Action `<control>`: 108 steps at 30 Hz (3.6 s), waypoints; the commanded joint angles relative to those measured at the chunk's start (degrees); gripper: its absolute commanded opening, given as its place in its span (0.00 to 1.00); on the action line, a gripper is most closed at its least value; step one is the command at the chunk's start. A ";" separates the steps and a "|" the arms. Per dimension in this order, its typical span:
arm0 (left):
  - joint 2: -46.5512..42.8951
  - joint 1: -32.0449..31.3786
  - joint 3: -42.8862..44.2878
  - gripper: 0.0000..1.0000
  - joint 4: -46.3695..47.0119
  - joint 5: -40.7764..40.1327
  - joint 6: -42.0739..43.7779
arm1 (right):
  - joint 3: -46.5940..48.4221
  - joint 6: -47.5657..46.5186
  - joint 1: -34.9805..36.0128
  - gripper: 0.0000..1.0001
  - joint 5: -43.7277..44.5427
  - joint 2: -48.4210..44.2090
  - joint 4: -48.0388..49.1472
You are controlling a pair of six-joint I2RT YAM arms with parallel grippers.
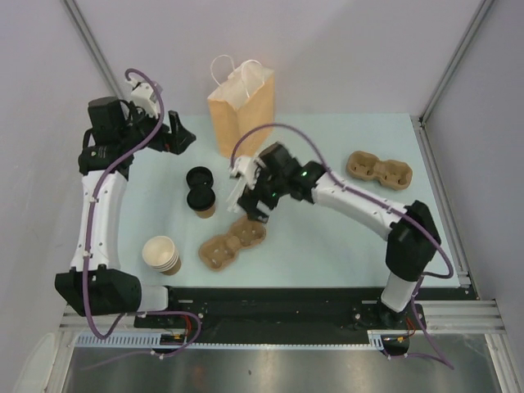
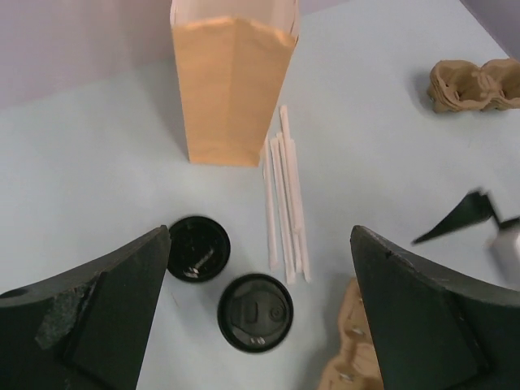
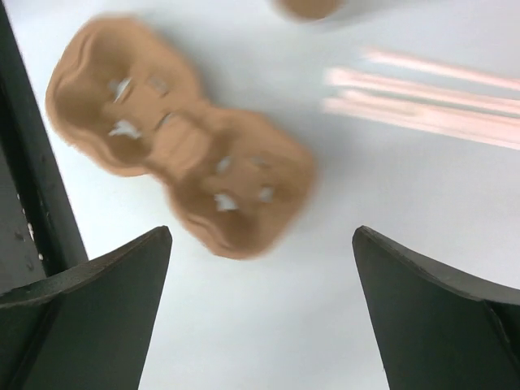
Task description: Pack the takeout coffee
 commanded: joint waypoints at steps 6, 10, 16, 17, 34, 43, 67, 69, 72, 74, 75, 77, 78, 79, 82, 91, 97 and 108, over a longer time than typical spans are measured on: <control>10.78 -8.68 11.23 0.93 9.15 5.65 23.82 | 6.48 4.28 -22.02 1.00 -14.86 -7.55 -8.06; 14.38 -8.77 12.46 0.92 11.53 13.92 39.37 | 5.96 5.51 -31.59 1.00 -19.59 -8.87 -10.70; 29.04 -8.85 31.38 0.94 -0.38 15.77 53.28 | 2.71 7.44 -38.99 1.00 -22.60 -11.07 -12.02; 31.07 -8.86 34.06 0.93 -1.55 15.69 54.08 | 2.44 7.89 -40.39 1.00 -22.86 -11.51 -12.02; 42.77 -11.23 38.74 0.89 1.15 7.25 64.98 | -0.20 11.49 -47.08 1.00 -26.47 -13.09 -11.14; 45.85 -15.18 39.18 0.64 -0.42 1.72 69.82 | -1.16 12.28 -49.28 1.00 -26.99 -12.83 -10.97; 25.47 -35.56 32.86 0.00 3.27 -14.08 50.13 | -0.37 14.92 -64.66 1.00 -31.47 -19.77 -13.77; 23.10 -40.30 30.15 0.00 0.55 -19.19 50.31 | -0.11 14.40 -65.45 1.00 -31.74 -20.39 -15.35; 20.29 -45.93 26.28 0.00 -3.67 -22.53 49.18 | 0.59 13.43 -66.59 1.00 -31.74 -21.35 -17.90; 18.96 -49.80 23.81 0.00 -5.34 -23.86 48.12 | 1.03 12.81 -67.12 1.00 -32.00 -22.23 -19.22; 18.35 -51.12 21.71 0.00 -5.78 -25.86 46.98 | 1.03 12.55 -67.21 1.00 -31.91 -22.58 -20.45; 18.43 -54.46 19.33 0.00 -7.19 -27.20 44.00 | 1.12 11.67 -67.56 1.00 -31.30 -23.64 -22.46; 18.78 -55.43 18.71 0.00 -7.45 -27.72 42.50 | 1.12 11.32 -67.74 1.00 -31.04 -23.99 -23.18; 19.04 -57.18 18.01 0.00 -7.72 -27.73 40.75 | 1.21 10.97 -67.83 1.00 -30.43 -24.52 -23.88; 19.40 -60.78 13.62 0.00 -5.62 -29.74 35.47 | 1.21 9.74 -68.09 1.00 -28.93 -26.71 -26.95; 19.83 -65.98 17.55 0.04 -12.61 -28.18 26.76 | 1.12 6.23 -68.97 1.00 -27.96 -31.11 -31.88; 22.47 -66.25 26.00 0.15 -22.21 -23.95 21.93 | 1.21 2.37 -68.88 1.00 -27.96 -30.49 -33.11; 18.18 -65.90 25.73 0.38 -22.49 -19.83 16.56 | 0.77 3.58 -68.97 1.00 -29.01 -32.69 -31.09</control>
